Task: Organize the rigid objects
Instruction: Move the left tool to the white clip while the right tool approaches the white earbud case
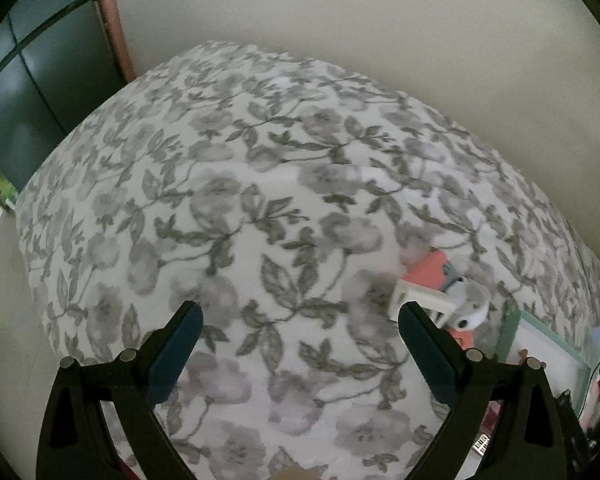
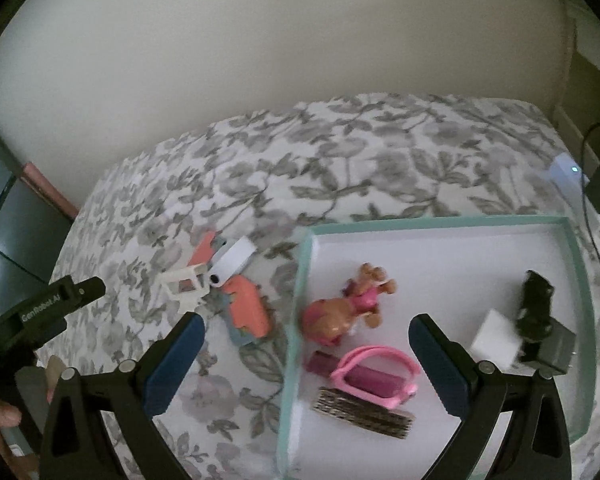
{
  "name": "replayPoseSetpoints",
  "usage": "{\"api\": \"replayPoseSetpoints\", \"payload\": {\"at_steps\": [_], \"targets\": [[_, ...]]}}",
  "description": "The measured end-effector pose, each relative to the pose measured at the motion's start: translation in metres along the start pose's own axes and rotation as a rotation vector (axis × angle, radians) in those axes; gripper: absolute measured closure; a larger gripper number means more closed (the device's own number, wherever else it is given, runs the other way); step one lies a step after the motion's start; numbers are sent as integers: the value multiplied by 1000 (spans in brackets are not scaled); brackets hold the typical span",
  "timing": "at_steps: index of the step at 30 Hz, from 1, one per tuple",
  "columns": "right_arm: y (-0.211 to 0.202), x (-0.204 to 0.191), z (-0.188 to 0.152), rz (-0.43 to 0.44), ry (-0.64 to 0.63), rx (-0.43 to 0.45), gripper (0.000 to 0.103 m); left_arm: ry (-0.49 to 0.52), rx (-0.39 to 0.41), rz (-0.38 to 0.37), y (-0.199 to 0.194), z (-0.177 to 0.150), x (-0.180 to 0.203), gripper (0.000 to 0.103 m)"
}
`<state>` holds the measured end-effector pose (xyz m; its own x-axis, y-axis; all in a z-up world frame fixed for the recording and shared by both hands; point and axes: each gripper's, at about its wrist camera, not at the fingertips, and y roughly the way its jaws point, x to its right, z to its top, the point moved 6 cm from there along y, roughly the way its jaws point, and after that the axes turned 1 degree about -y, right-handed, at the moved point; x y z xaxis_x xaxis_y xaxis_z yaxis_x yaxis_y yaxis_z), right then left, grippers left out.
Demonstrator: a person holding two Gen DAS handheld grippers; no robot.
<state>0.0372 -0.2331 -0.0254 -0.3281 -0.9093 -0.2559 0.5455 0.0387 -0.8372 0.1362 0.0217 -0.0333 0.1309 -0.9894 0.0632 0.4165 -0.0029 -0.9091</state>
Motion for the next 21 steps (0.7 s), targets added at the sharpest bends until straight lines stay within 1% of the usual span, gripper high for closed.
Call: {"api": "replayPoseSetpoints", "payload": {"at_steps": [5, 10, 13, 21], "targets": [[14, -18, 0, 1, -25, -21, 0, -17, -19, 4, 8, 3, -14, 5], [27, -34, 1, 5, -56, -37, 0, -16, -35, 0, 17, 7, -17, 5], [36, -39, 2, 2, -71, -46, 0, -5, -42, -10, 21, 8, -13, 5], [49, -36, 9, -19, -69, -53, 0, 53, -83, -84, 42, 1, 18, 5]]}}
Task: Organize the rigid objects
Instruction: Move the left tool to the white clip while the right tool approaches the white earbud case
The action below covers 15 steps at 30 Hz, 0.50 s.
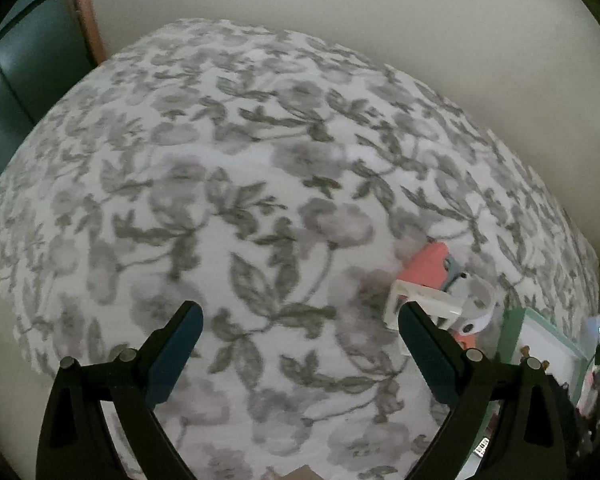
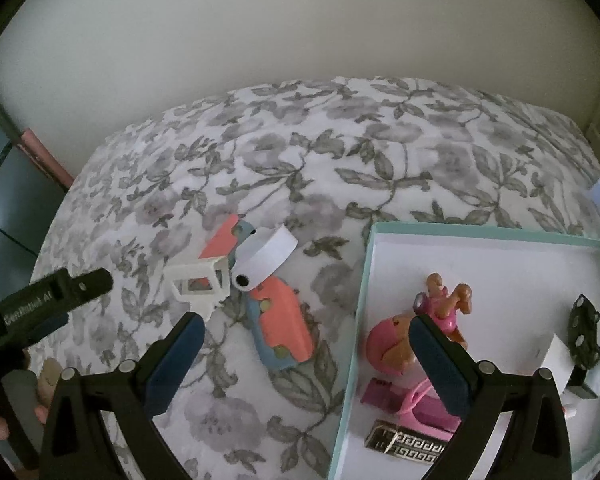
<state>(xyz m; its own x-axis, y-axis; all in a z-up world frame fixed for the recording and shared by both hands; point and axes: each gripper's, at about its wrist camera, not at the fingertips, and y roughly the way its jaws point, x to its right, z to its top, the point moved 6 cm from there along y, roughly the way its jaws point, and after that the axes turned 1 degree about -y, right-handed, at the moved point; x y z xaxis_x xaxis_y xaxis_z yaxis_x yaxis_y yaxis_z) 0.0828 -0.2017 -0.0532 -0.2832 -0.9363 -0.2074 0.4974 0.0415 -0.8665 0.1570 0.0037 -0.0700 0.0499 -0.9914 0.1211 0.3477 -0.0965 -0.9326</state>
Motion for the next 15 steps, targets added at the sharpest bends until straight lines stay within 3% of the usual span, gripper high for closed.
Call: {"api": "replayPoseSetpoints", "payload": {"at_steps": [15], "targets": [[18, 14, 23, -27, 21, 2, 0, 42, -43, -92, 27, -3, 41, 5]]}}
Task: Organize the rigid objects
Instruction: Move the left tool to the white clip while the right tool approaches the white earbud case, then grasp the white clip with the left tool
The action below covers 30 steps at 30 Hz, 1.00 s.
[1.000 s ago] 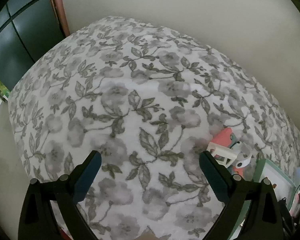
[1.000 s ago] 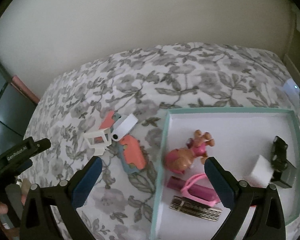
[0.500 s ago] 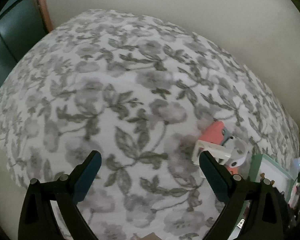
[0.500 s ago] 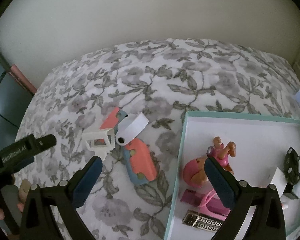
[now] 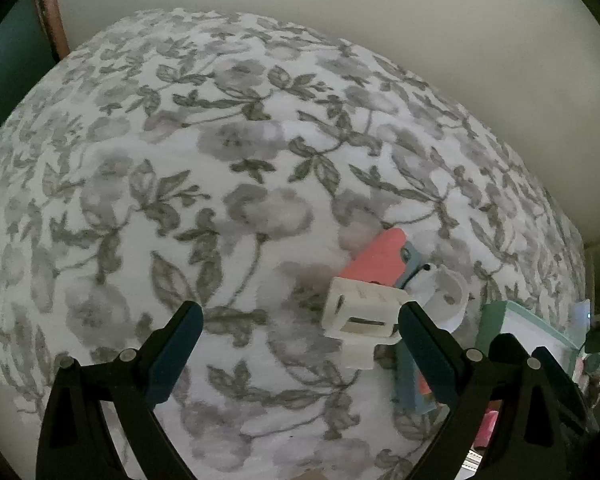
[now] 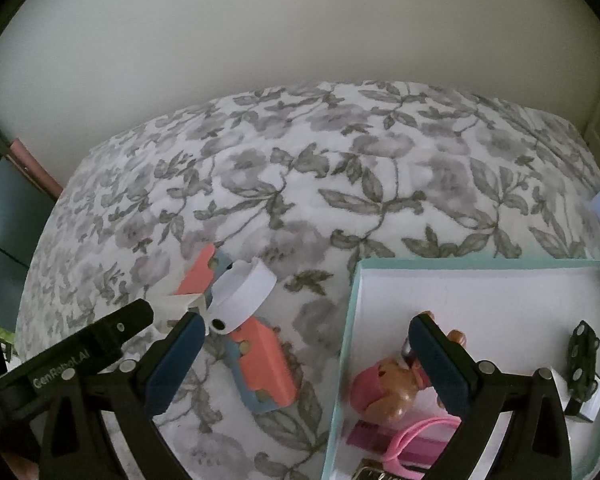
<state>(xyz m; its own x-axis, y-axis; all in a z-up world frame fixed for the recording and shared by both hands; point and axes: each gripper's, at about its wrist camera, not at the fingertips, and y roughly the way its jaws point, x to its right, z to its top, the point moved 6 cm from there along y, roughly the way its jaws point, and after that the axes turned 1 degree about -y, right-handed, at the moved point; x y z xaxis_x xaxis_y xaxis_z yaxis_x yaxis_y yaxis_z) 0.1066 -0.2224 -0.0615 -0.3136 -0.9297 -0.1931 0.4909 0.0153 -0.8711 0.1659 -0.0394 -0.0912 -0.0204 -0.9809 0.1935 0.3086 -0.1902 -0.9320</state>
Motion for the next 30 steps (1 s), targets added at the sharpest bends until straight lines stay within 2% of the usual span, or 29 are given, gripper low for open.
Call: {"api": "replayPoseSetpoints", "payload": {"at_steps": [9, 21, 28, 30], "targets": [[-2, 28, 6, -12, 72, -4, 0, 61, -2, -7, 6, -4, 17, 5], [0, 29, 5, -4, 81, -23, 0, 108, 6, -19, 8, -8, 29, 6], [0, 30, 5, 2, 92, -25, 0, 128, 0, -23, 11, -10, 35, 12], [0, 30, 4, 2, 94, -27, 0, 133, 4, -24, 10, -10, 36, 29]]}}
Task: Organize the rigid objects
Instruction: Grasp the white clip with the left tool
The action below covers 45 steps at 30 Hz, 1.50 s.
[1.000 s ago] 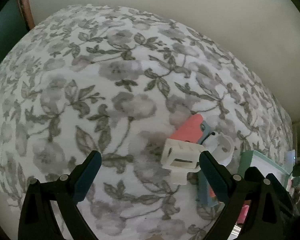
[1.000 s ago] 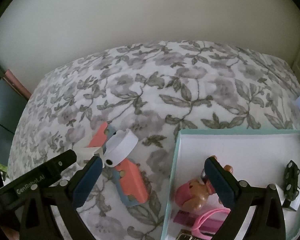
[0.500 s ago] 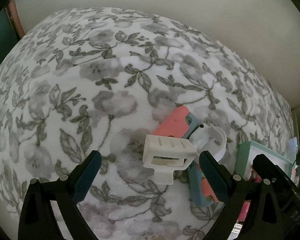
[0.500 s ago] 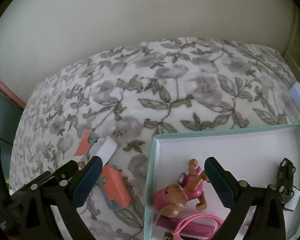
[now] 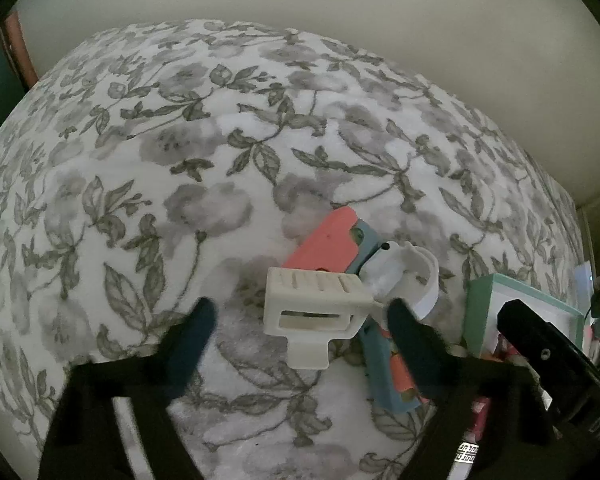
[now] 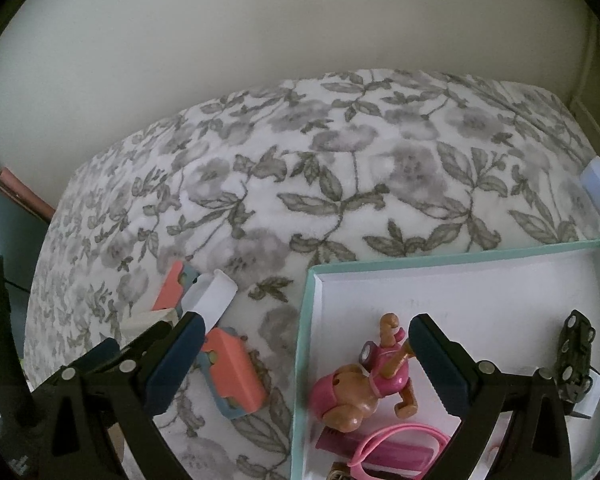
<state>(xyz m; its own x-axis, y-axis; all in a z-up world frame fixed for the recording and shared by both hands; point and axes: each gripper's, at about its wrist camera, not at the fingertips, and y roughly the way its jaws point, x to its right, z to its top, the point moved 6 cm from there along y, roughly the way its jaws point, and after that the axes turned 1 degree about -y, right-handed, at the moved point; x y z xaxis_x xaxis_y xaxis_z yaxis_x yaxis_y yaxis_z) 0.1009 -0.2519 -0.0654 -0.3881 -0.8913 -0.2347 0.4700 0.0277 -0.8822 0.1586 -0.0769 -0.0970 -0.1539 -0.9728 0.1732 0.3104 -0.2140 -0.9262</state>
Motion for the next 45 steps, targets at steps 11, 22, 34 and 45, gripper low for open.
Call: {"api": "replayPoseSetpoints", "payload": {"at_steps": [11, 22, 34, 45], "targets": [[1, -2, -1, 1, -3, -2, 0, 3, -12, -5, -1, 0, -2, 51], [-1, -27, 0, 36, -103, 29, 2, -160, -20, 22, -19, 10, -52, 51], [22, -75, -10, 42, -288, 19, 11, -219, -14, 25, -24, 12, -74, 51], [45, -93, -20, -37, -420, -3, 17, -224, -29, 22, -18, 9, -74, 51]]}}
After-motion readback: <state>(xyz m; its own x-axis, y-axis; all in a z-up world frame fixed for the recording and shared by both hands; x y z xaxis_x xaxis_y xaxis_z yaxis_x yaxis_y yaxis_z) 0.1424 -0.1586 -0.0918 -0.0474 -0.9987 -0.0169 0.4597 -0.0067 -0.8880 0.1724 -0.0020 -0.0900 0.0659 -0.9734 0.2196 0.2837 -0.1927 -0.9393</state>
